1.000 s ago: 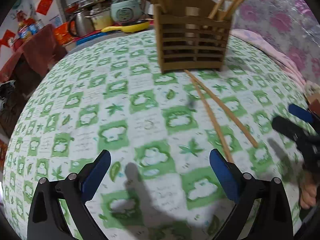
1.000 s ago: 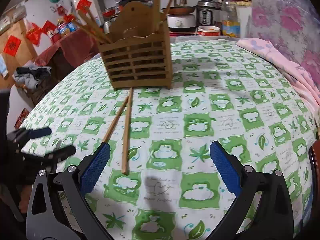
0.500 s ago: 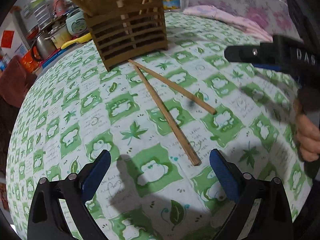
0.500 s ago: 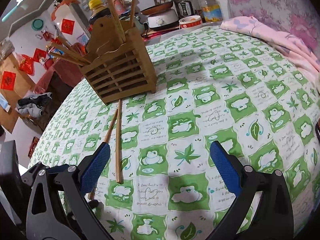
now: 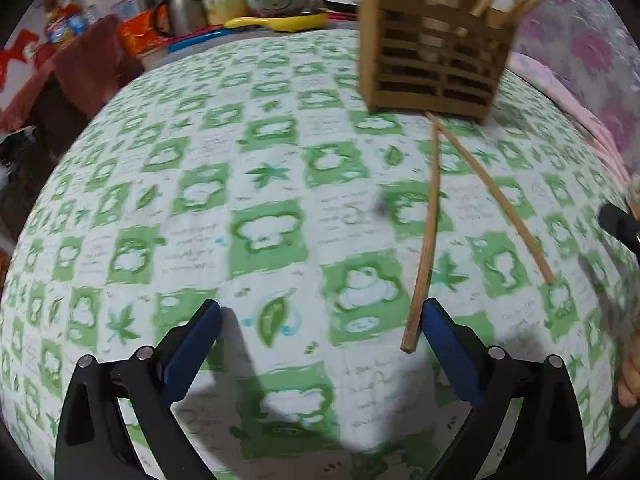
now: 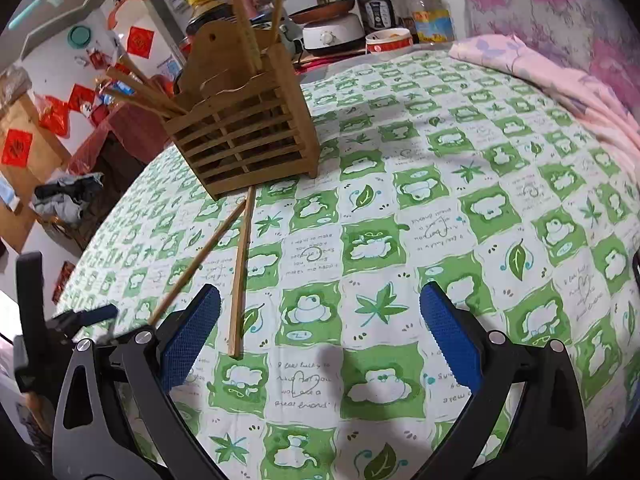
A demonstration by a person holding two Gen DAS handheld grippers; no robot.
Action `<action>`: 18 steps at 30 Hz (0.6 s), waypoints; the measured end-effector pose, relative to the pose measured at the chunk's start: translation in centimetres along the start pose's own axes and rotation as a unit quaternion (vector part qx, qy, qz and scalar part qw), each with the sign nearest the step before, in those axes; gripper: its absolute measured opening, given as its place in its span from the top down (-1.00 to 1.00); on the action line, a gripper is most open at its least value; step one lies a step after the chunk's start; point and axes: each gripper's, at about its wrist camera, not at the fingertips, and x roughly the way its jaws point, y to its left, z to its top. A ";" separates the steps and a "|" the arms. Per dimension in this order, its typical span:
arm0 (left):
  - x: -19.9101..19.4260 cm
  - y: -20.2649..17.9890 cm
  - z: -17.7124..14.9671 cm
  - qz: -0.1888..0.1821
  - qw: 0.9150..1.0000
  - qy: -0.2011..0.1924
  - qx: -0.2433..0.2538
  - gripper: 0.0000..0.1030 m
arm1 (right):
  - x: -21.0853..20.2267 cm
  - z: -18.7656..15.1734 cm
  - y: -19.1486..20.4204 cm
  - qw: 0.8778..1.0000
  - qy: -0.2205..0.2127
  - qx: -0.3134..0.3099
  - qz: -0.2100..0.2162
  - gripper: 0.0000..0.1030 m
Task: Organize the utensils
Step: 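Move both open tools back toward the last loose chopsticks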
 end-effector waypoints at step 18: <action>0.0 -0.4 -0.1 0.008 1.000 -0.015 0.001 -0.92 | 1.0 -1.7 3.8 0.994 0.017 -0.109 -0.023 -0.68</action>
